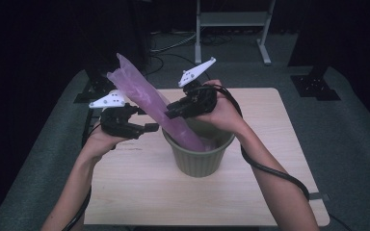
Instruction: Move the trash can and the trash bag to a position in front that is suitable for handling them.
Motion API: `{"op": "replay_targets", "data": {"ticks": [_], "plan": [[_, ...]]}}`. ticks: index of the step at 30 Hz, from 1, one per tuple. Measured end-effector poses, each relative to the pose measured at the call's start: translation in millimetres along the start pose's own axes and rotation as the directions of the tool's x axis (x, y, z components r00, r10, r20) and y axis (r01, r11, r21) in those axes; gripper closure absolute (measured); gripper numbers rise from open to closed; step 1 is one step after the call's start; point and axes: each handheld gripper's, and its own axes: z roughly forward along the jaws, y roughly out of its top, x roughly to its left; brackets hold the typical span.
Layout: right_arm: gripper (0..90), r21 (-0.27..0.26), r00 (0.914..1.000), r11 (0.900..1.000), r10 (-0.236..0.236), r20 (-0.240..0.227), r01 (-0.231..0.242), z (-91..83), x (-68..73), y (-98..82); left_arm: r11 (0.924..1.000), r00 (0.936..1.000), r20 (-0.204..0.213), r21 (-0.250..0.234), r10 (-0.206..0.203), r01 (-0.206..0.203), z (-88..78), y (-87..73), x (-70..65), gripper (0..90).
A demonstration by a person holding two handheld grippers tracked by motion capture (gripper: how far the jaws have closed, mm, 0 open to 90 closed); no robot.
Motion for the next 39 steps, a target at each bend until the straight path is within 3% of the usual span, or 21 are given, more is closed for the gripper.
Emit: {"op": "replay_targets", "data": {"ticks": [2, 6, 13, 19, 27, 31, 39], "plan": [[90.0, 0.014, 1.0000, 1.000, 0.000, 0.006, 0.000, -0.7, 1.9, -0.5, 1.0000, 1.0000, -0.005, -0.001, 0.006, -0.006, -0.5, 1.6, -1.2, 40.0], [90.0, 0.023, 1.0000, 1.000, 0.007, 0.004, -0.007, -8.5, 2.5, -6.1, 0.9999, 1.0000, -0.003, 0.007, 0.009, -0.009, 0.3, 4.8, -2.7, 45.9], [90.0, 0.022, 0.9997, 1.000, 0.014, 0.021, -0.014, -31.1, 3.1, -23.8, 0.9998, 0.9998, 0.002, 0.007, 0.020, -0.020, 5.5, 9.1, -4.4, 46.7], [90.0, 0.008, 0.9996, 1.000, 0.022, 0.019, -0.022, -43.9, 4.1, -35.3, 0.9998, 0.9990, 0.042, 0.008, 0.016, -0.016, 16.2, 18.5, -6.4, 46.8], [90.0, 0.006, 0.9998, 1.000, 0.012, 0.018, -0.012, -49.5, 11.0, -38.7, 0.9992, 0.9925, 0.117, 0.013, 0.036, -0.038, 33.0, 27.0, -12.1, 72.0], [90.0, 0.009, 0.9997, 1.000, 0.004, 0.024, -0.004, -54.0, 12.0, -40.6, 0.9985, 0.9935, 0.104, 0.023, 0.047, -0.049, 37.8, 29.7, -15.1, 89.9], [90.0, -0.005, 0.9976, 0.999, 0.041, 0.055, -0.040, -69.9, 7.6, -54.3, 0.9984, 0.9956, 0.081, 0.026, 0.048, -0.050, 35.2, 29.1, -14.3, 90.0]]}}
